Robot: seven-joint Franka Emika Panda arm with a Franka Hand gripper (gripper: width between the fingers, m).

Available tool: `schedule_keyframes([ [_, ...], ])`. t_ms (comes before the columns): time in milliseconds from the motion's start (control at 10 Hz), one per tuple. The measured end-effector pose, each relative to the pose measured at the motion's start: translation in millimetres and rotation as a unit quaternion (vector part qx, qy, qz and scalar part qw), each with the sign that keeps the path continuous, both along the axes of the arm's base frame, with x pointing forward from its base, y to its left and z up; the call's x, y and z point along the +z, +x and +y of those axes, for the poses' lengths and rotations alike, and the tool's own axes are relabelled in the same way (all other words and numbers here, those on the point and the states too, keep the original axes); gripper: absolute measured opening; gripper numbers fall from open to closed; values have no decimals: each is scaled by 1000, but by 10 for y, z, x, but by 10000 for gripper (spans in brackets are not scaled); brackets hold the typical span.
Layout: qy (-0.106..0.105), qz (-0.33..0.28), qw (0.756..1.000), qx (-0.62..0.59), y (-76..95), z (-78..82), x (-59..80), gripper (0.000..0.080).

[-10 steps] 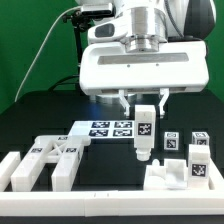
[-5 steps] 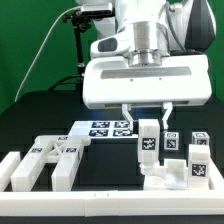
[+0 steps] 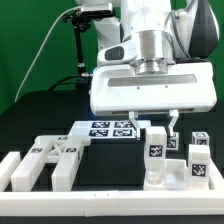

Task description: Assemble chair

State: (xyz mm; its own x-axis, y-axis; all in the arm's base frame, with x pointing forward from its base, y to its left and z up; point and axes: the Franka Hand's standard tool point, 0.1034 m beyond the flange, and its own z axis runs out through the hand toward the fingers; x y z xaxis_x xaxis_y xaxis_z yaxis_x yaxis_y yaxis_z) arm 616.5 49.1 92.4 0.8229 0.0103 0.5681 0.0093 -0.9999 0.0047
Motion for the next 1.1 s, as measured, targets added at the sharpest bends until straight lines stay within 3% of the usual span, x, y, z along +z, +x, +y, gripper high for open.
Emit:
schedule_keyframes([
  [300, 0, -1, 1000, -1, 33, -7, -20, 285],
  [800, -2, 8, 1000, -2, 9, -20, -182, 285],
  [1100, -2, 8, 1000, -2, 9, -21, -183, 292],
])
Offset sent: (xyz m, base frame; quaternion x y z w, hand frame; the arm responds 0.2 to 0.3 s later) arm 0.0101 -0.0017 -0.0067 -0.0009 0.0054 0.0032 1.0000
